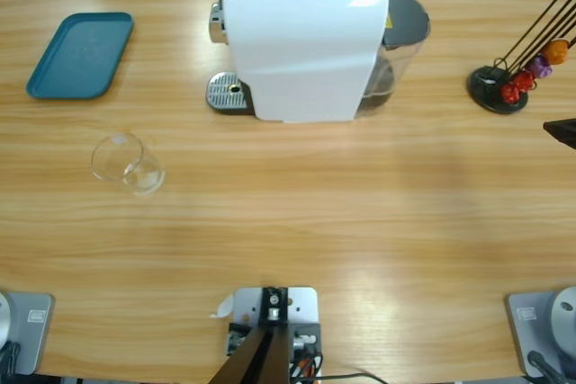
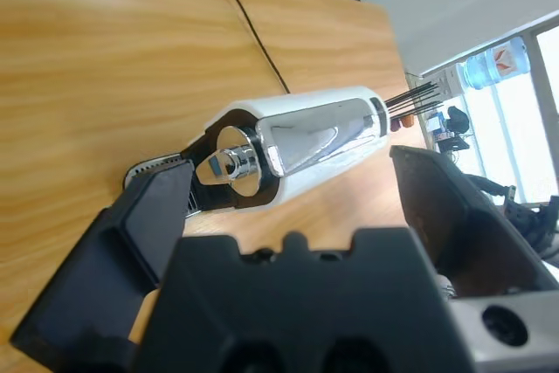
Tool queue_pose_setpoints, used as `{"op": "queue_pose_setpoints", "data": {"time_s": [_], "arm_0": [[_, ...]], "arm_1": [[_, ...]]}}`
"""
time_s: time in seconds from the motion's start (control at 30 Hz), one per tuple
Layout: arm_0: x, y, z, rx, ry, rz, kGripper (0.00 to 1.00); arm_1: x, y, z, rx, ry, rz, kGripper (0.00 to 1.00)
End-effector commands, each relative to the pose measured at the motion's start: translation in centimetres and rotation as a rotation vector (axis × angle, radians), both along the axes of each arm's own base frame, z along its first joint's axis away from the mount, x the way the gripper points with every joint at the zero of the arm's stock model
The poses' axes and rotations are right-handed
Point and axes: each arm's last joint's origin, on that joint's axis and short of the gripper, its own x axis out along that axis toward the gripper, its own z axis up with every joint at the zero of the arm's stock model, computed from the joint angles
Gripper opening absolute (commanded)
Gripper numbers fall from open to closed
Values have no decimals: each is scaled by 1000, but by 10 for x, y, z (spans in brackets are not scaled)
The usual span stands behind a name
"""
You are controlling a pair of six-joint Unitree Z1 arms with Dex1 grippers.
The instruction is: Pour coffee
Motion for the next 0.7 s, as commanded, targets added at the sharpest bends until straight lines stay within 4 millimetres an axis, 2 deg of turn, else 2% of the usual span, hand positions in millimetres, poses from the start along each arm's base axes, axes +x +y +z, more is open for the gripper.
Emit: {"op": "queue_pose_setpoints", "data": {"time_s": [0.03, 0.1, 0.13, 0.2, 0.27, 0.3, 0.33, 0.4, 0.43, 0.63, 0.67, 0.7], "arm_0": [[37, -31, -39, -6, 157, -33, 945], [42, -35, -48, 1, 186, -32, 931], [43, -37, -51, 4, 194, -32, 866], [45, -39, -53, 7, 200, -33, 807], [46, -41, -55, 9, 207, -36, 793], [46, -42, -56, 10, 208, -38, 712], [45, -43, -56, 12, 206, -39, 543], [45, -44, -57, 15, 208, -40, 305], [44, -44, -58, 17, 210, -41, 262], [44, -48, -64, 24, 229, -52, 260], [45, -48, -65, 24, 231, -54, 220], [45, -48, -66, 25, 234, -54, 98]], "arm_1": [[-3, -3, -8, 1, 5, -13, 962], [-3, -3, -8, 1, 6, -13, 959], [-3, -3, -7, 2, 5, -12, 960], [-3, -3, -7, 2, 6, -12, 959], [-3, -2, -8, 1, 6, -13, 959], [-3, -2, -8, 0, 6, -13, 959], [-2, -2, -8, -1, 8, -13, 959], [-2, -2, -8, -2, 9, -13, 959], [-2, -2, -8, -2, 9, -13, 959], [-3, -3, -8, -1, 6, -14, 959], [-3, -3, -7, 0, 5, -13, 959], [-3, -3, -7, 0, 5, -14, 959]]}}
